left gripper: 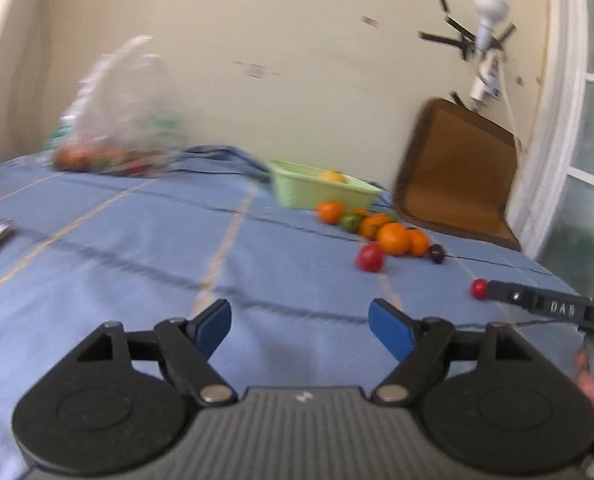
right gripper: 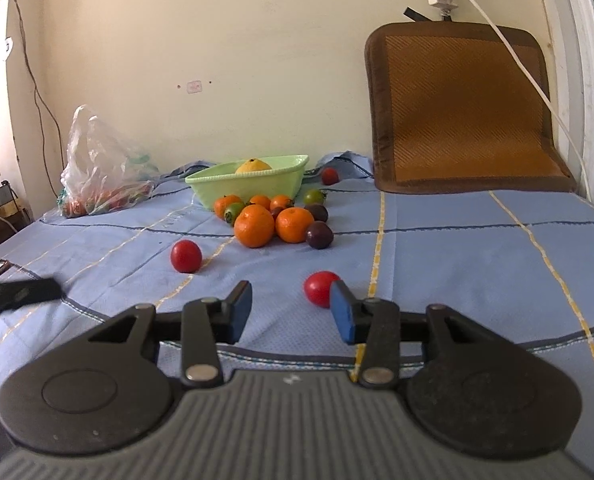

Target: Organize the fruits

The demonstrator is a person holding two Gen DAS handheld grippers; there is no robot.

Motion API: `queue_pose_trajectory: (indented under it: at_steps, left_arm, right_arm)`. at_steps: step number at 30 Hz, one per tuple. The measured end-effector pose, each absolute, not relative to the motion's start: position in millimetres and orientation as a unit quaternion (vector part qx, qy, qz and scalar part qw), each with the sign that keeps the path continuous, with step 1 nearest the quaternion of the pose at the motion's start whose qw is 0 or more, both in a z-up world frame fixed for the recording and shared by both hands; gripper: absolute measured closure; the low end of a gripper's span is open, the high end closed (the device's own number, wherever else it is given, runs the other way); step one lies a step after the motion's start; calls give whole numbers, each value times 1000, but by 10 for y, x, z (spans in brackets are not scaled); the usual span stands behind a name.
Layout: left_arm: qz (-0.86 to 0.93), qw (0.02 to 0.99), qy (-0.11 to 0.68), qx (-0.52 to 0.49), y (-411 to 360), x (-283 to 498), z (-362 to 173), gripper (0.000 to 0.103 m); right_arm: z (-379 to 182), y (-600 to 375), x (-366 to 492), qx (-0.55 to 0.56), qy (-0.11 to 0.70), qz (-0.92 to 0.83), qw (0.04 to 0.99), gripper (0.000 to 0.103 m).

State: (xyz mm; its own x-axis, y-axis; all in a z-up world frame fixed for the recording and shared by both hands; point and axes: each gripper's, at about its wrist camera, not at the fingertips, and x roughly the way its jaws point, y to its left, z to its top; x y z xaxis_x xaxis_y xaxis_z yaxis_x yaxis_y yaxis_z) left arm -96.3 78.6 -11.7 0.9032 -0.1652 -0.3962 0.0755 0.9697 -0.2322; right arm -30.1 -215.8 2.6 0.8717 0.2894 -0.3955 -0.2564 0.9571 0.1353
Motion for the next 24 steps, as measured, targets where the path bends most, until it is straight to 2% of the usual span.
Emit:
queue_pose_trajectory:
  at_steps: [5,11,15,20,24]
  left_arm:
    - [-41,973,192,-118,964,-979,96,19]
    - [-84,982,147,-84,557,-442,395,19]
    - [-101,984,135,-57,212,-103,287,20]
    - [-117,979,165,-33,-3,48,48,22]
    - [-123,979,142,-80,150,-7,52,16]
  right_arm:
    - [25,-2124,-269,34,218,154,963,57]
    - [25,-2162,-276,45,218,153,963,57]
    - [27,-2175,-293,46,215,144,965,57]
    - [23,-2171,-278,47,219,138,965,57]
    - [8,-2164,-212,53,234,133,962,57]
